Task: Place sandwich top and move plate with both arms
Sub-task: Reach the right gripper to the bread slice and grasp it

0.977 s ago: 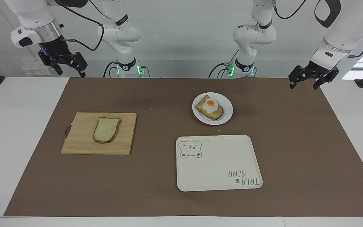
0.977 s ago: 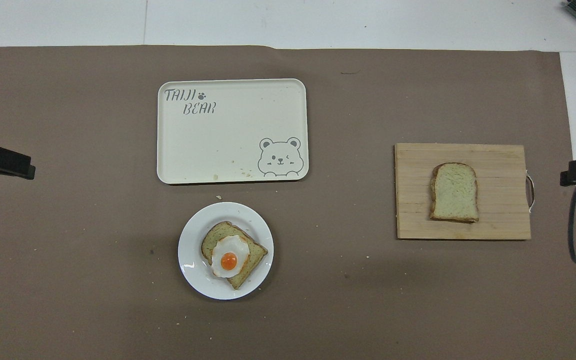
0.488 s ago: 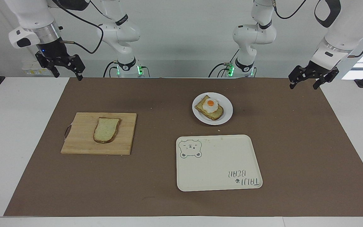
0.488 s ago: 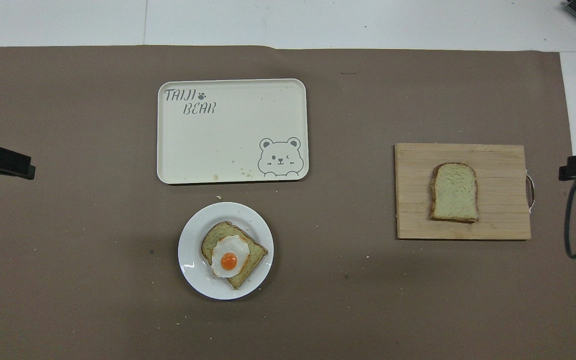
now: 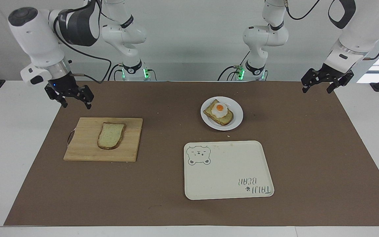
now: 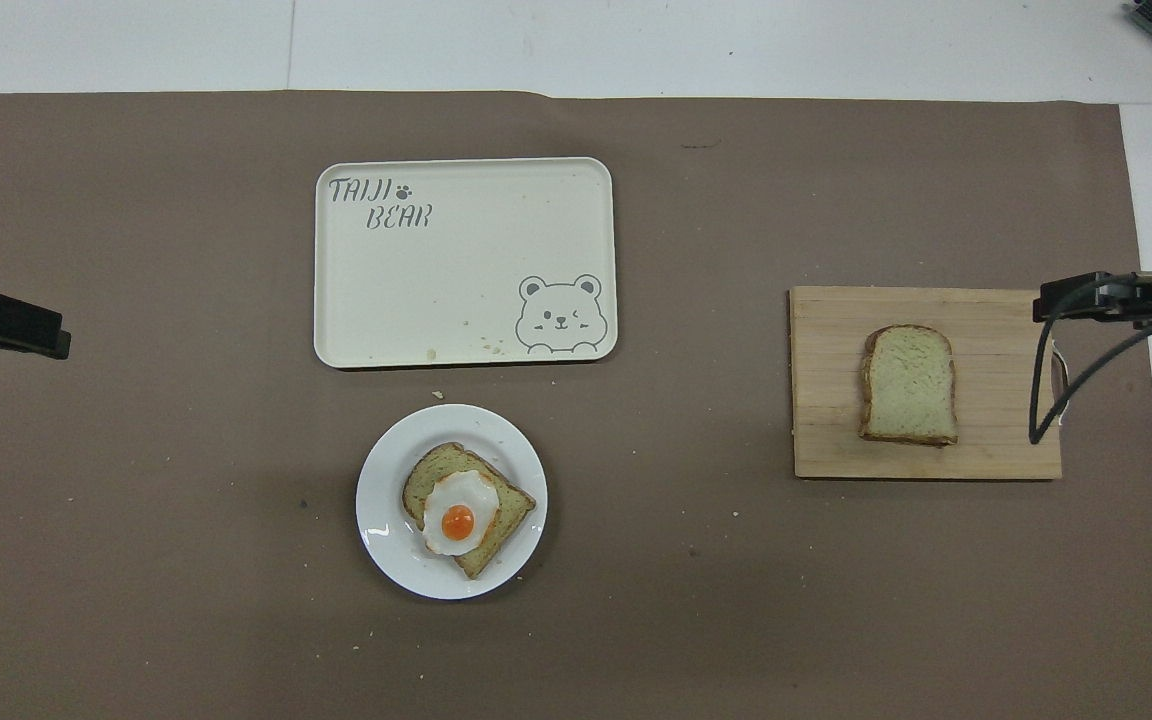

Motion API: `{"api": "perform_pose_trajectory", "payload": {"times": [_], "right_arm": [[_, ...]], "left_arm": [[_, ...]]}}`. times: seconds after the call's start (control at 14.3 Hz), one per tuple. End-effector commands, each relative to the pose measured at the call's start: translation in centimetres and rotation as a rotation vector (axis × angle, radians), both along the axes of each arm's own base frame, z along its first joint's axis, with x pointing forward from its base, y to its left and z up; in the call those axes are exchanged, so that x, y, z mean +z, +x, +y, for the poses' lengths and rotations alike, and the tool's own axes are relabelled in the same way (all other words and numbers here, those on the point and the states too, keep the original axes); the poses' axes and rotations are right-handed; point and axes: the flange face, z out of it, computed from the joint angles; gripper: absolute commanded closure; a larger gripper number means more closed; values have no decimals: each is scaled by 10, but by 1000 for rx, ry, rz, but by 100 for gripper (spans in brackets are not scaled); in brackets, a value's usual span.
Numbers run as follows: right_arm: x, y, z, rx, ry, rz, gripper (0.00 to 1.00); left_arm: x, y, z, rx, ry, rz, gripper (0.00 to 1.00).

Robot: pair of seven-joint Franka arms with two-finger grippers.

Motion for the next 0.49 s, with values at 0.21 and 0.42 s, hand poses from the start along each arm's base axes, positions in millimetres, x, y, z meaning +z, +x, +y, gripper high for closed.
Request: {"api": "perform_pose_trajectory", "payload": {"times": [0.21, 0.42], "right_arm": [[-106, 22, -7, 35, 55, 6, 0], [-151, 4, -12, 98, 102, 57, 0]], "left_arm": [[7, -3, 1, 9, 11, -3, 0], [7, -3, 1, 9, 11, -3, 0]]}}
